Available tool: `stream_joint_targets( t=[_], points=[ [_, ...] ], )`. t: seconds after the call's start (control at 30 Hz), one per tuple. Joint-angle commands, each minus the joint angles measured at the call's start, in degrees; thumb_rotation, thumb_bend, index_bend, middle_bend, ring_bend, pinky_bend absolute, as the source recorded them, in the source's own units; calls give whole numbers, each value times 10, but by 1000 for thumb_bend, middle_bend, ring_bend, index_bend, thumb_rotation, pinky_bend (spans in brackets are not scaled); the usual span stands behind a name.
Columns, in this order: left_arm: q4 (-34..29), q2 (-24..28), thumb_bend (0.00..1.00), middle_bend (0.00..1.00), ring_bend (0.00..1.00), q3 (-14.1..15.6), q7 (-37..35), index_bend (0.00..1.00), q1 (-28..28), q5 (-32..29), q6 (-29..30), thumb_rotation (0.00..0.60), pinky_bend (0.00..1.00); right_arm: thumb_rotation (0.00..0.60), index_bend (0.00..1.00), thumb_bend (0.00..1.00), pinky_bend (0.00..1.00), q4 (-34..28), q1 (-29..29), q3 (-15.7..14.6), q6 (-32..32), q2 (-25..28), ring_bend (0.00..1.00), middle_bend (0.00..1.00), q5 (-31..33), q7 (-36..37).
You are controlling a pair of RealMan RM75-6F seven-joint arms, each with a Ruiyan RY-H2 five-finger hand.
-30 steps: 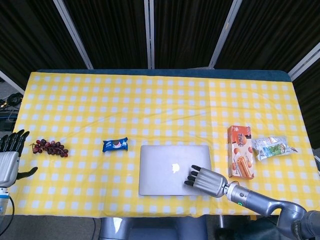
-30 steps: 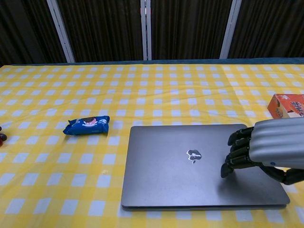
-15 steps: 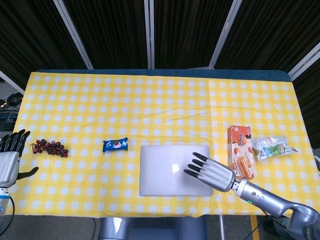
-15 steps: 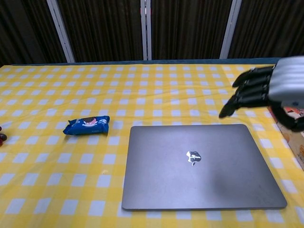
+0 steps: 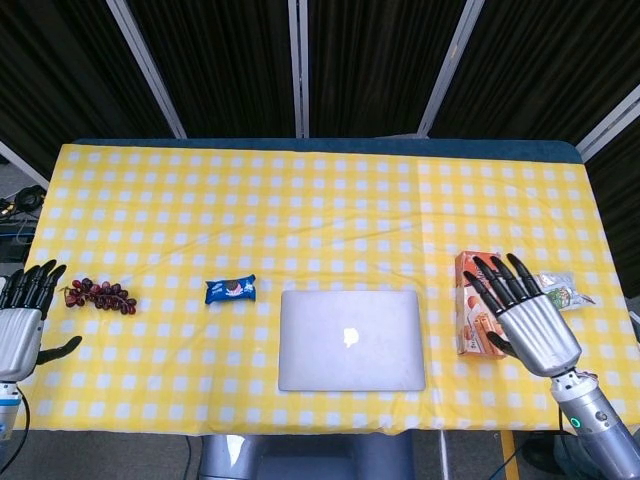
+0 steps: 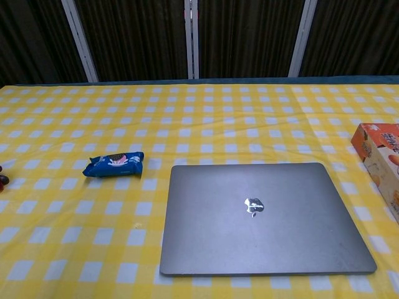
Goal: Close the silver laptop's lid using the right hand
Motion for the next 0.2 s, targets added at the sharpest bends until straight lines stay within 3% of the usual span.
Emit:
stream_joint_targets(
  t=[0.03, 0.2],
  points=[
    [2, -3, 0, 0, 0, 5, -7, 0, 4, 13, 11, 600, 0, 600, 0, 0, 0, 6, -40, 8, 11, -20, 0, 0, 56, -1],
    [-5, 2, 0, 0, 0, 9, -12, 0, 9, 25, 20, 600, 0, 600, 0, 0, 0, 28, -59, 9, 19, -39, 0, 0, 66, -5]
  ],
)
